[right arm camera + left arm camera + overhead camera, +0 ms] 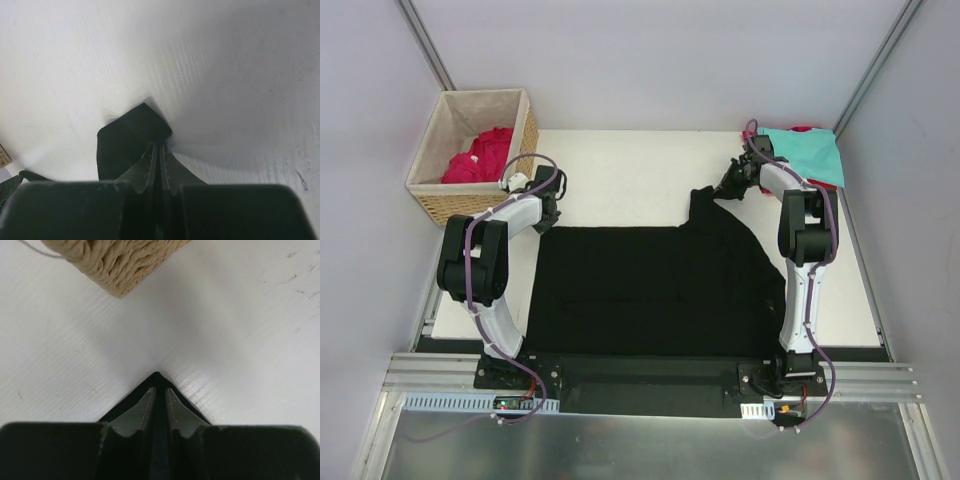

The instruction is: Fold and stack the t-shirts

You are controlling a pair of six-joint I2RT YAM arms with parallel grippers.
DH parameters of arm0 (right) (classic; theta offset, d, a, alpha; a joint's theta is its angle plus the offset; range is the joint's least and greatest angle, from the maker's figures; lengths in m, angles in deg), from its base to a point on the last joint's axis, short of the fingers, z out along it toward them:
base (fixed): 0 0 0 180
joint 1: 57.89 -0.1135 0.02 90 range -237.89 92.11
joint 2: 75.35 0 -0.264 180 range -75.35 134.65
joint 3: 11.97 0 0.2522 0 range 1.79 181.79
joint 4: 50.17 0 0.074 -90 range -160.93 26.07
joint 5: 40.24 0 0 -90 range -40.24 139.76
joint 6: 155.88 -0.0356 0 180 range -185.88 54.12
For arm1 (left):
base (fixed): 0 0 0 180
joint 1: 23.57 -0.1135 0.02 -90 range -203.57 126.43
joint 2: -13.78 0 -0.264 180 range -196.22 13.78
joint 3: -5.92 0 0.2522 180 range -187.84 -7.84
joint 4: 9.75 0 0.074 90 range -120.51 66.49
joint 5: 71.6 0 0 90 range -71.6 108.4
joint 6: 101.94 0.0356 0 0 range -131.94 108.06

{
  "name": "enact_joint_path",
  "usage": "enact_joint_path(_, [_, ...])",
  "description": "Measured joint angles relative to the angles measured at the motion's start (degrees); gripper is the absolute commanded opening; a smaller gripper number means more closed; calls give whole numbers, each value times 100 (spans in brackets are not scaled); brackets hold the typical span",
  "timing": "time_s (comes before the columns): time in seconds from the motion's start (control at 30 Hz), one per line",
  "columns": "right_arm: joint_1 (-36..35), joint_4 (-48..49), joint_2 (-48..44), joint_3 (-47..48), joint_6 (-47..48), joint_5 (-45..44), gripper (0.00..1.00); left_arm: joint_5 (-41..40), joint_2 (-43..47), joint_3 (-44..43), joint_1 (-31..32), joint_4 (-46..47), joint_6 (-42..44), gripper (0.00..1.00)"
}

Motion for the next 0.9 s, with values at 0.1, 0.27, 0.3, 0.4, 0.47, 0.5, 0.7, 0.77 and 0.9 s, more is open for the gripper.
enact_joint_path(0.1, [0, 0, -17, -20, -2, 7, 1, -13, -28, -57, 0, -81, -42, 11])
enact_joint_path(0.27, [0, 2, -42, -22, -2, 13, 1, -11, -31, -74, 0, -151, -50, 39])
enact_joint_path(0.3, [0, 7, -44, -22, -2, 15, 1, -9, -31, -74, 0, -153, -52, 44])
enact_joint_path(0.4, [0, 13, -44, -22, -7, 35, 1, -4, -24, -74, 0, -160, -50, 54])
enact_joint_path(0.47, [0, 20, -44, -22, -20, 52, 1, 2, -20, -74, 0, -164, -55, 54])
enact_joint_path(0.5, [0, 24, -44, -22, -22, 59, 1, 2, -20, -74, 0, -168, -55, 52])
enact_joint_path(0.7, [0, 33, -44, -28, -44, 63, 1, 2, -20, -74, 0, -186, -52, 39])
enact_joint_path(0.77, [0, 33, -52, -42, -44, 63, 1, 2, -24, -83, 0, -205, -50, 33])
enact_joint_path(0.9, [0, 35, -74, -50, -46, 66, 1, 2, -26, -103, 0, -251, -50, 28])
